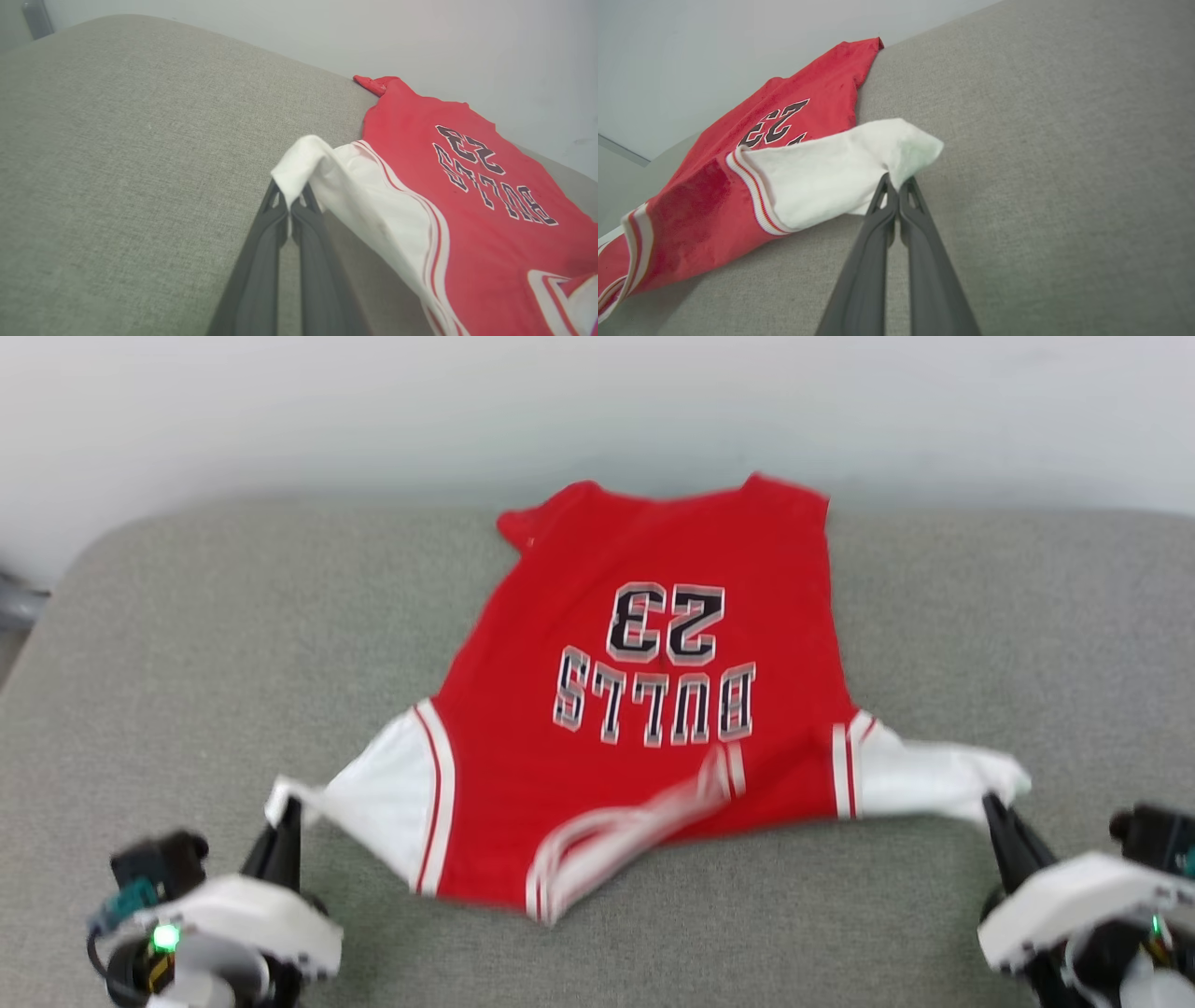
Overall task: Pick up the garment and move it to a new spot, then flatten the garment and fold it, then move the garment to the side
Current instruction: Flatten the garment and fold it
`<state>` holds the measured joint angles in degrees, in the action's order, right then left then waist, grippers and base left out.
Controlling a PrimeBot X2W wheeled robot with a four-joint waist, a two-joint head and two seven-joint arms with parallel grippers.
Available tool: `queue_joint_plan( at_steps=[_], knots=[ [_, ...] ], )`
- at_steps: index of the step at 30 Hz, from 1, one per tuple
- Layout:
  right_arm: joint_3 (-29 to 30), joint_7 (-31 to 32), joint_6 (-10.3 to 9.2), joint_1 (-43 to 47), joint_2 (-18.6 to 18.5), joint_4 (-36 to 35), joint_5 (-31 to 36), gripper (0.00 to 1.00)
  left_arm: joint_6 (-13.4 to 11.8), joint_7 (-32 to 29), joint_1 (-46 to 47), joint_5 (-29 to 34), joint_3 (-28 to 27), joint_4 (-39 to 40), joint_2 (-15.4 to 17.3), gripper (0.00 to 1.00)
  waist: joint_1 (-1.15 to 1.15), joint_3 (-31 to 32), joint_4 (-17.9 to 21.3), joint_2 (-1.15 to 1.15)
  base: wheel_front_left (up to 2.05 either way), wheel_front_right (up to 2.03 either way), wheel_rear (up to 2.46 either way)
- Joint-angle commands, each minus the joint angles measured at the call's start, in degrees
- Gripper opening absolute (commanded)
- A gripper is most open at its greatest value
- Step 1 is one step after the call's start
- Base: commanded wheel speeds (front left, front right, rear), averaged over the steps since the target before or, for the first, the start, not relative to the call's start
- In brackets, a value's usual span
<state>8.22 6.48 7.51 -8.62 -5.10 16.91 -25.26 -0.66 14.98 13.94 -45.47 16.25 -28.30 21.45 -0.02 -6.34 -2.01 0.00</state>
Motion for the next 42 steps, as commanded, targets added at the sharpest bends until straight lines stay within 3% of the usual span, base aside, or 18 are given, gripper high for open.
queue_joint_plan(
  at_steps=[1, 10, 17, 18, 19, 20, 26, 32, 42],
  knots=[
    [0.67, 0.6, -0.04, 2.96, 0.71, -1.62, -0.43, 0.0, -0.81, 0.04, -2.53, -0.43, -0.21, 1.1, 0.22, 0.0, 0.02, 2.44, -0.11, 0.0, 0.0, 0.0, 0.0],
    [4.16, 4.91, -0.04, 17.28, 2.15, -9.7, -0.44, 0.0, -5.9, -2.09, -15.25, -0.24, 0.54, 10.38, 1.69, 0.0, 0.02, 6.98, -1.41, 0.0, 0.0, 0.0, 0.0],
    [2.99, 6.99, -0.04, 22.97, 2.24, -12.56, 2.06, 0.0, -9.3, -5.65, -20.66, 0.92, 1.76, 19.51, 3.94, 0.0, 0.02, 7.28, -2.21, 0.0, 0.0, 0.0, 0.0],
    [2.56, 7.16, -0.04, 23.0, 2.25, -12.44, 2.81, 0.15, -9.66, -6.13, -20.85, 1.23, 2.12, 20.74, 4.19, 0.0, 0.02, 7.21, -2.37, 0.0, 0.0, 0.0, 0.0],
    [2.09, 7.25, -0.04, 22.82, 2.26, -12.36, 3.47, 0.44, -9.89, -6.61, -20.88, 1.58, 2.49, 21.91, 4.36, 0.0, 0.02, 7.09, -2.54, 0.0, 0.0, 0.0, 0.0],
    [1.9, 6.98, -0.04, 22.29, 2.25, -12.22, 3.85, 1.0, -10.1, -7.03, -20.86, 1.73, 2.81, 22.98, 4.37, 0.0, 0.02, 6.95, -2.69, 0.0, 0.0, 0.0, 0.0],
    [2.51, 3.83, -0.04, 15.58, 2.24, -11.53, 5.34, 1.0, -11.44, -8.13, -19.09, 3.12, 4.0, 27.78, 4.2, 0.0, 0.02, 4.64, -3.67, 0.0, 0.0, 0.0, 0.0],
    [4.57, 3.2, -0.04, 1.5, 0.93, -5.88, 5.97, 1.0, -10.91, -7.35, -15.07, 4.49, 4.62, 31.01, 3.66, 0.0, 0.02, -1.41, -5.41, 0.0, 0.0, 0.0, 0.0],
    [6.1, 16.17, -0.04, -26.99, -5.86, 13.22, 7.94, 1.0, -7.47, -5.18, -6.02, 6.66, 7.2, 32.19, 1.02, 0.0, 0.02, -12.45, -10.37, 0.0, 0.0, 0.0, 0.0]
  ],
)
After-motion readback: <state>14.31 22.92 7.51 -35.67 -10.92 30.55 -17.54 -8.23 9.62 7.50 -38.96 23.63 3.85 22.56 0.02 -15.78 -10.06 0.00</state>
